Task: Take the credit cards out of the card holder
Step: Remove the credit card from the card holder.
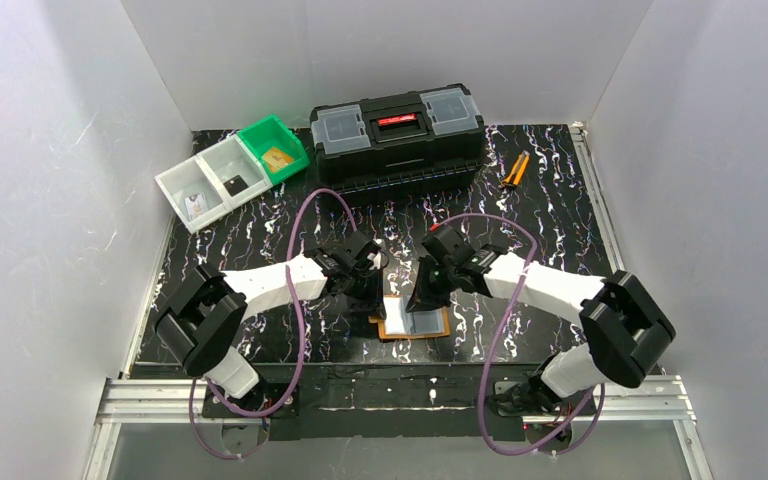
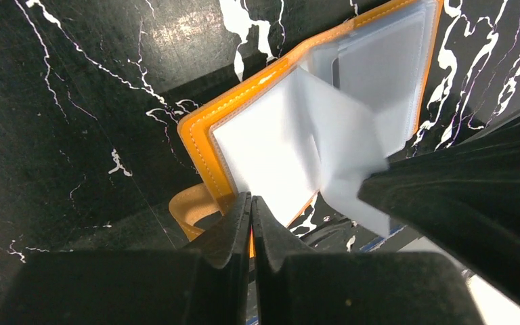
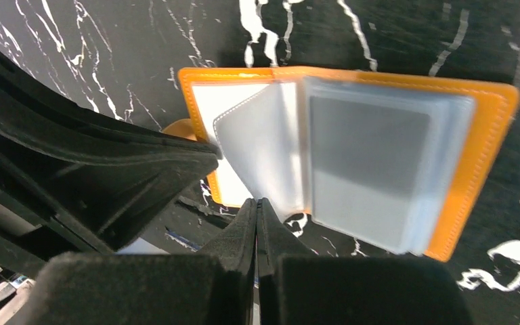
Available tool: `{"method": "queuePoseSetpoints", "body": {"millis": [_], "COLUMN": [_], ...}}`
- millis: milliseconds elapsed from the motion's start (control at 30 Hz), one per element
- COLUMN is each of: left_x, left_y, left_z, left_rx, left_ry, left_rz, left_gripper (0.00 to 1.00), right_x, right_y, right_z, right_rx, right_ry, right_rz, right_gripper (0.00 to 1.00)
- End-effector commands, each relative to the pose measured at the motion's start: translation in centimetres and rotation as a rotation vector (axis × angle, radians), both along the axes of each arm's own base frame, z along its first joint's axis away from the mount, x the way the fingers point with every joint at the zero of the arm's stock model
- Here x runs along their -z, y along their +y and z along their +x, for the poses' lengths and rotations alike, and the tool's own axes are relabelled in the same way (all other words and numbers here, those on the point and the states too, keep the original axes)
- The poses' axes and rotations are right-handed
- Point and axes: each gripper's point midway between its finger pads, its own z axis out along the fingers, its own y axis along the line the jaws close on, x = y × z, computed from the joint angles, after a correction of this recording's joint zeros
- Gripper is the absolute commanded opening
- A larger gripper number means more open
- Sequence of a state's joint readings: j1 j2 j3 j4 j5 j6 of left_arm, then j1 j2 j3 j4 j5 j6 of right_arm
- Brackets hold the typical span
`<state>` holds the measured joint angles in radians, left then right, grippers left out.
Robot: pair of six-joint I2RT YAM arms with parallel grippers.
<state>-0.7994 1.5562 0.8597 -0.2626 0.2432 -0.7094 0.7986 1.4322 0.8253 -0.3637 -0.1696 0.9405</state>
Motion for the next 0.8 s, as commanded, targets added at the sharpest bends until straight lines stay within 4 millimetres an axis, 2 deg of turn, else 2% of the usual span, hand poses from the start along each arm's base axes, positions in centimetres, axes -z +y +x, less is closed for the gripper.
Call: {"method": "queuePoseSetpoints", "body": {"millis": [0, 133, 267, 400, 500, 767], "left_x": [-2.1, -3.8, -5.8, -7.1, -7.9, -9.9], "left_y": [-0.2, -0.1, 0.3, 0.9, 1.2, 1.0], "left_z": [0.7, 0.6, 0.4, 0.1, 0.0, 0.0], "left_rx": [0.018, 0.028, 0.03, 0.028, 0.023, 0.025], "left_ry": [-0.036, -0.052, -0.079, -0.098, -0.111, -0.136], "left_rz": [-0.021, -0.034, -0.047, -0.046, -0.051, -0.084], "left_gripper": [0.01, 0.04, 0.06, 0.06, 0.06, 0.07], "right_x": [-0.9, 0.2, 0.5, 0.0, -0.7, -2.5], "right_y": [2.7, 3.5, 3.9, 4.3, 4.5, 4.7], "right_z": [0.8, 0.8, 1.0, 1.2, 1.4, 1.2], "right_rx": [-0.029, -0.039, -0.038, -0.04, -0.039, -0.034], "right_ry": [-0.009, 0.021, 0.026, 0.014, 0.005, -0.017], "right_rz": [0.051, 0.043, 0.044, 0.052, 0.067, 0.094], "right_gripper": [0.03, 0.1, 0.25, 0.42, 0.51, 0.65]}}
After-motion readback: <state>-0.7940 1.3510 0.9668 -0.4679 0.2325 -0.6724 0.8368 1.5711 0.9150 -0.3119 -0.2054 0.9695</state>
